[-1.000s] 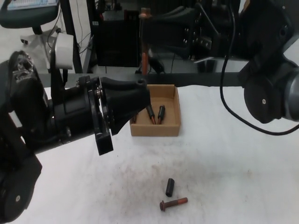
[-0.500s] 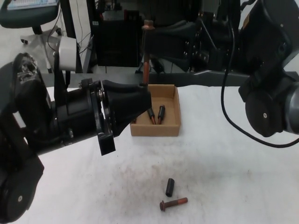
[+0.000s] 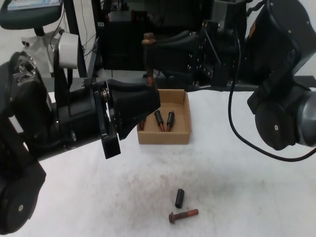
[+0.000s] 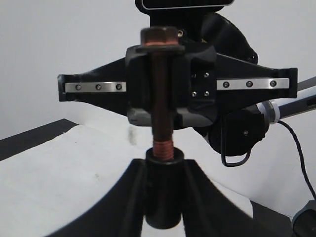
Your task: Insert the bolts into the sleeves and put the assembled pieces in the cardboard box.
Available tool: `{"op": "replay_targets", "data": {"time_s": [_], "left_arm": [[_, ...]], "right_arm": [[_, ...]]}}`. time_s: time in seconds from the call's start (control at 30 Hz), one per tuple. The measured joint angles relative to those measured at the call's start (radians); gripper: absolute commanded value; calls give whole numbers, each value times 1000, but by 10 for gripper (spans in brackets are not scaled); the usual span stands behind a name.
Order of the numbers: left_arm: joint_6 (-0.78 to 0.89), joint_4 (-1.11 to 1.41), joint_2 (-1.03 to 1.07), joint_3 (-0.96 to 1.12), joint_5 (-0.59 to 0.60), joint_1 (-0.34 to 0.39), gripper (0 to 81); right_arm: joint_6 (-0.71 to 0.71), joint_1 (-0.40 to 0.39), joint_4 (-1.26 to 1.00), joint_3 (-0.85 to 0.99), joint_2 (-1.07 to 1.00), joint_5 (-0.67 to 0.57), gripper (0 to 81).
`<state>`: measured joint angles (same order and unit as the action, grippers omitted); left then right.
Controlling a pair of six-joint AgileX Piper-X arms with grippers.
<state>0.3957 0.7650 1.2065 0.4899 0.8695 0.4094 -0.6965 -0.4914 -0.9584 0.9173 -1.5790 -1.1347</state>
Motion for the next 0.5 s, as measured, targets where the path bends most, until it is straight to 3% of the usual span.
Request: {"op": "replay_targets", "data": {"time_s": [0.2, 0.27, 0.43, 0.5], "left_arm": [[40, 20, 0, 12, 5, 0, 0], [43, 21, 0, 14, 4, 0, 0], [45, 20, 0, 14, 0, 0, 0], [45, 16, 0, 14, -1, 0, 0]], "right_arm": [[17, 0, 5, 0, 0, -41, 25], [17, 0, 7, 0, 0, -42, 97], [17, -2, 39, 0, 0, -46, 363], [17, -3, 54, -2, 0, -45, 412]]}}
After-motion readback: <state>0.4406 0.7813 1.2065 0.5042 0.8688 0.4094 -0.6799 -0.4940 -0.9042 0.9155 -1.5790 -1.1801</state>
